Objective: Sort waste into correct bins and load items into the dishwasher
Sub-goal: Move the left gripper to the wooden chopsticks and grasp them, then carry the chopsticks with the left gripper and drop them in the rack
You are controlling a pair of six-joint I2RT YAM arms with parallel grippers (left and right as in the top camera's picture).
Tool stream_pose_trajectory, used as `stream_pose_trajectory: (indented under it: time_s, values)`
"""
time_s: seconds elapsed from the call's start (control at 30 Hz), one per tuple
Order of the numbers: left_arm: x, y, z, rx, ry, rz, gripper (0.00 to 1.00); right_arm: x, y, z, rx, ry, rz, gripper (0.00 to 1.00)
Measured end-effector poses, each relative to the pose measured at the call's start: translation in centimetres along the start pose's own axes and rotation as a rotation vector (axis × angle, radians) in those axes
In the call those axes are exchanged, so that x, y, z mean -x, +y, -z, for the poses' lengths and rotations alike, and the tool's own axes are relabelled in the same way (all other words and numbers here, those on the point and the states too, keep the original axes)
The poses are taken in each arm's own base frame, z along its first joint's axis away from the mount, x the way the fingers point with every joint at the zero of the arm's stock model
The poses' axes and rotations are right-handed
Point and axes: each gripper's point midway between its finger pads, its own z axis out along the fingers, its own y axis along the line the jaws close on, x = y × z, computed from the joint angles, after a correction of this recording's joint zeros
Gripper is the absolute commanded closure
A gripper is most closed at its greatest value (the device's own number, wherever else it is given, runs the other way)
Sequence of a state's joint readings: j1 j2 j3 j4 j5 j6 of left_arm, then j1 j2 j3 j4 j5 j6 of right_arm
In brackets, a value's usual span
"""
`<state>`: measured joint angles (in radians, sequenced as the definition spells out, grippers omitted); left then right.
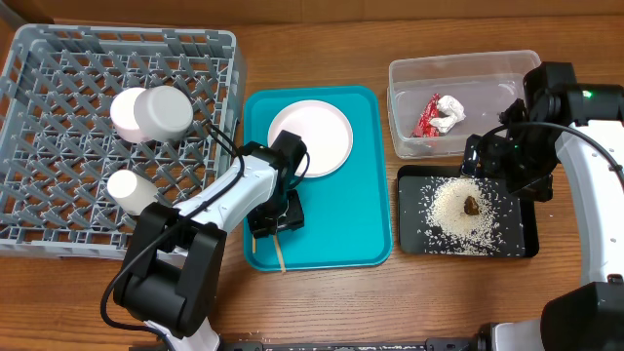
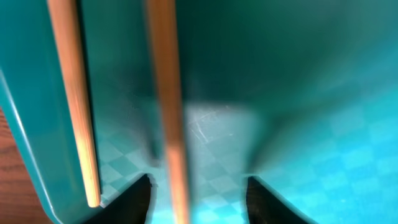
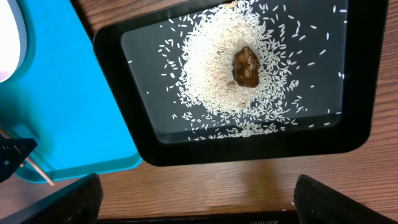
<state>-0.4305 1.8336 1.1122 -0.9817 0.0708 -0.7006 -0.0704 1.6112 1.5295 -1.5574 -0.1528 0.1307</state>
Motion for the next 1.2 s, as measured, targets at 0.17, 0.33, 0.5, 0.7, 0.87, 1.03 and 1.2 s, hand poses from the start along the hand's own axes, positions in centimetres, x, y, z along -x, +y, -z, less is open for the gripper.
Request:
stream_pose_trajectory:
  time_s: [0.17, 0.33, 0.5, 0.7, 0.87, 1.03, 1.2]
  values:
    - [-0.6, 0.4, -1.0, 0.003, 0.014, 0.004, 0.80, -0.1, 0.0, 0.0, 0.000, 0.002, 0.000, 0.00]
    - [-0.6, 0.0, -1.0, -0.021, 0.012, -0.002, 0.96, -0.1, 0.0, 0.0, -0.001, 0.003, 0.000, 0.00]
    - [-0.6, 0.0, -0.9, -0.022, 0.010, -0.001, 0.96, -0.2, 0.0, 0.0, -0.001, 0.006, -0.001, 0.00]
    - [-0.8, 1.0, 0.3, -0.016, 0.012, 0.009, 0.96, -0.2, 0.0, 0.0, -0.001, 0.007, -0.001, 0.00]
    - [1.3, 2.2, 6.1, -0.080, -0.126, -0.025, 0.96, -0.2, 0.0, 0.0, -0.001, 0.007, -0.001, 0.00]
    - [4.8, 4.5, 12.3, -0.141, -0.328, -0.162, 0.96, -0.2, 0.0, 0.0, -0.001, 0.007, -0.001, 0.00]
    - [7.6, 7.8, 13.6, -0.085, -0.417, -0.276, 0.96, -0.2, 0.0, 0.0, -0.001, 0.006, -0.001, 0.00]
